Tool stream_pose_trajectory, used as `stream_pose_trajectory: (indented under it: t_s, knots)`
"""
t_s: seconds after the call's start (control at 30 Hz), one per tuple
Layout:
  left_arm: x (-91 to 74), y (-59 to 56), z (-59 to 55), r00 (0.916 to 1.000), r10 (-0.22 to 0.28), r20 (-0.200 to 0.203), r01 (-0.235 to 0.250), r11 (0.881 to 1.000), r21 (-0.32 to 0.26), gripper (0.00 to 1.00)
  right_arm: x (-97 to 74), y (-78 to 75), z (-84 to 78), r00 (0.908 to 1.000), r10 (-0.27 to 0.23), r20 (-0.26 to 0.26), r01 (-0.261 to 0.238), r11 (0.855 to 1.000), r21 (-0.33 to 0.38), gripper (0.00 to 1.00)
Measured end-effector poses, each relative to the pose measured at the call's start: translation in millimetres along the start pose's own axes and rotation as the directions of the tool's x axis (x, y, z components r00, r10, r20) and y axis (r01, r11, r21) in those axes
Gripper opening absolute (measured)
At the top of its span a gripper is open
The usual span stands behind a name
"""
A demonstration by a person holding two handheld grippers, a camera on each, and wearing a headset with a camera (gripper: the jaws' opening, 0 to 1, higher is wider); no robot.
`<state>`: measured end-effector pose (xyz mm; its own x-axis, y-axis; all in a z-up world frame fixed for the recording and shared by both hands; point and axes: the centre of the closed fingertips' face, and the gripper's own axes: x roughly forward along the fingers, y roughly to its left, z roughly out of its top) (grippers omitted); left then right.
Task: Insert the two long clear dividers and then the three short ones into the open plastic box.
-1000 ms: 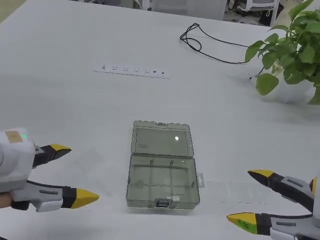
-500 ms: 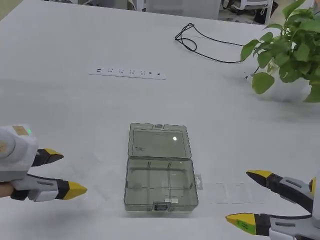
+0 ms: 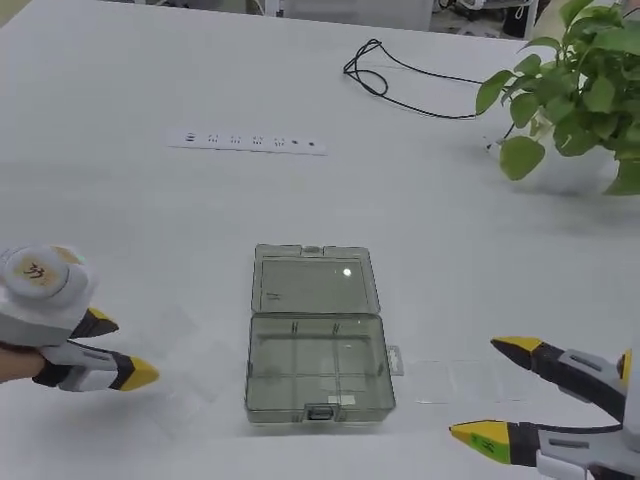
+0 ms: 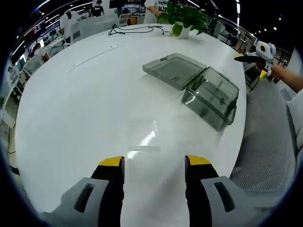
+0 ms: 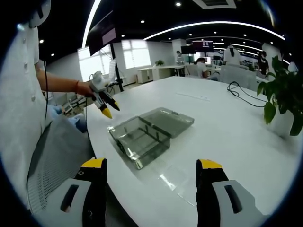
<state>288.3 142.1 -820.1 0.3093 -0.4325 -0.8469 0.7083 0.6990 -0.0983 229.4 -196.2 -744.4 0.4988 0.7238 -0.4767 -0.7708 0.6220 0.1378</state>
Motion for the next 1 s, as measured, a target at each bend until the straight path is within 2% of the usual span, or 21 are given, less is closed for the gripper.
stream_pose_trajectory:
  t_s: [0.2,0.23,0.33,0.63,0.83,0.93,1.0]
  knots:
    - [5.6,5.4,-3.5,0.9993,0.008,-0.037,-0.009,0.999,-0.037,0.47,0.3,0.1,-0.3,1.0,-0.002,0.001,0.002,1.0,0.002,0.77]
    - [6.9,6.2,-6.5,0.9983,0.01,-0.056,-0.013,0.999,-0.04,0.46,0.3,0.0,-0.4,1.0,-0.002,0.001,0.002,1.0,0.004,0.77]
    - [10.1,4.5,-8.2,0.9972,0.004,-0.074,-0.007,0.999,-0.039,0.45,0.2,-0.3,-0.1,1.0,-0.005,0.004,0.005,1.0,0.005,0.77]
    - [14.4,3.6,-11.5,0.9925,0.013,-0.122,-0.014,1.0,-0.011,0.43,0.5,-0.5,-1.2,1.0,-0.007,0.006,0.007,1.0,0.011,0.76]
    - [17.5,6.6,-16.1,0.9857,0.024,-0.167,-0.024,1.0,0.002,0.43,1.6,-0.7,-0.5,0.9999,-0.006,0.01,0.006,1.0,0.014,0.76]
    - [18.3,8.0,-14.2,0.9851,0.029,-0.17,-0.029,1.0,0.003,0.41,2.3,-1.0,-0.1,0.9999,-0.005,0.011,0.005,1.0,0.016,0.76]
    - [18.4,9.1,-14.6,0.9816,0.043,-0.186,-0.039,0.999,0.024,0.39,2.7,-1.5,-0.4,0.9999,-0.005,0.012,0.005,1.0,0.016,0.76]
